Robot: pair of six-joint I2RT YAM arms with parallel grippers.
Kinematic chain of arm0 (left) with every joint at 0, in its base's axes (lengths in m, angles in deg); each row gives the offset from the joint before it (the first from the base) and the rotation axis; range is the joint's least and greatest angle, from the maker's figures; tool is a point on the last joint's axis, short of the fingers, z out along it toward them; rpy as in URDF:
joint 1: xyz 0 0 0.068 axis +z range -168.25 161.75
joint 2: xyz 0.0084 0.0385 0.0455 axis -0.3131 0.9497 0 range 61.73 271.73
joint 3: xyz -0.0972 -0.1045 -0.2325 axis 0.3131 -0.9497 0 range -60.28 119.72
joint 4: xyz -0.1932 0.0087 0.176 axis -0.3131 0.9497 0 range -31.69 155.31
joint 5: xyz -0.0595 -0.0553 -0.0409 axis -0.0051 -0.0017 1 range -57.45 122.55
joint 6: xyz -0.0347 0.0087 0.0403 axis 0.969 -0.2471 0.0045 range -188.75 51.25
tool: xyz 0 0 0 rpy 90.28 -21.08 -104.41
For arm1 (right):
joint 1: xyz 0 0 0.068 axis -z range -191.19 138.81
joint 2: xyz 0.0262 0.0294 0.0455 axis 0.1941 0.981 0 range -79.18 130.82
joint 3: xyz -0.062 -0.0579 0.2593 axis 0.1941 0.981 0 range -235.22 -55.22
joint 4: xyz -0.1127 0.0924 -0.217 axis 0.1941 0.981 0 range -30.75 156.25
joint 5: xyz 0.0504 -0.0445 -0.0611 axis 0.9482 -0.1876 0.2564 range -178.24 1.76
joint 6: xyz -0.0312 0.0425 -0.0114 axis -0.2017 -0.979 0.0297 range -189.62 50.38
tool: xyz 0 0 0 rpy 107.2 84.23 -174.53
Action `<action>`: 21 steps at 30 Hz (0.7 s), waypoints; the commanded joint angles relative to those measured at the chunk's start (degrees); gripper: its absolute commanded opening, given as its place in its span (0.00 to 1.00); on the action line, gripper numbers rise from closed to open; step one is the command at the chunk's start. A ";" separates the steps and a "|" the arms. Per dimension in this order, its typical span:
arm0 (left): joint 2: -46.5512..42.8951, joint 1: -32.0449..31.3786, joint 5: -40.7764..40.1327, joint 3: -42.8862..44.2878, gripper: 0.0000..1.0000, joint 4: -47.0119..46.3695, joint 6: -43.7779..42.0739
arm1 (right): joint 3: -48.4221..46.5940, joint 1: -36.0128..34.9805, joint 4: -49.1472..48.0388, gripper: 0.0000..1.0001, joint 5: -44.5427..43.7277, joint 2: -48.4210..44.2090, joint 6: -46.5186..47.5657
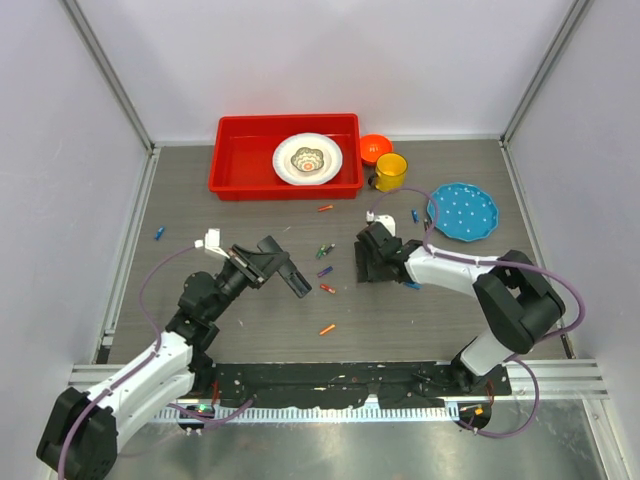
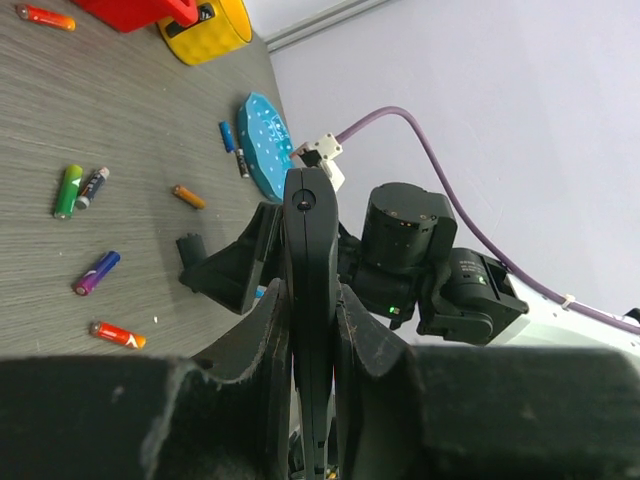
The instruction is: Load the batteries into the remote control
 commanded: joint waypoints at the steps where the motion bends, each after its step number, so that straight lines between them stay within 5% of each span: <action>1: 1.00 0.32 -0.20 -0.18 0.00 -3.38 -1.00 | 1.52 0.25 0.89 0.76 -0.78 -5.33 -0.79; 9: 3.28 0.32 0.94 -0.27 0.10 -7.86 -1.79 | 3.53 -1.95 -1.12 0.83 2.11 -19.75 2.53; 11: 4.16 0.32 1.55 -0.53 0.00 -8.83 -1.79 | 3.98 -3.09 -1.22 0.85 3.00 -21.25 2.72; 21: 3.64 0.41 2.61 -1.85 0.00 -8.83 2.78 | 2.49 -15.12 0.80 0.81 1.61 -16.62 8.34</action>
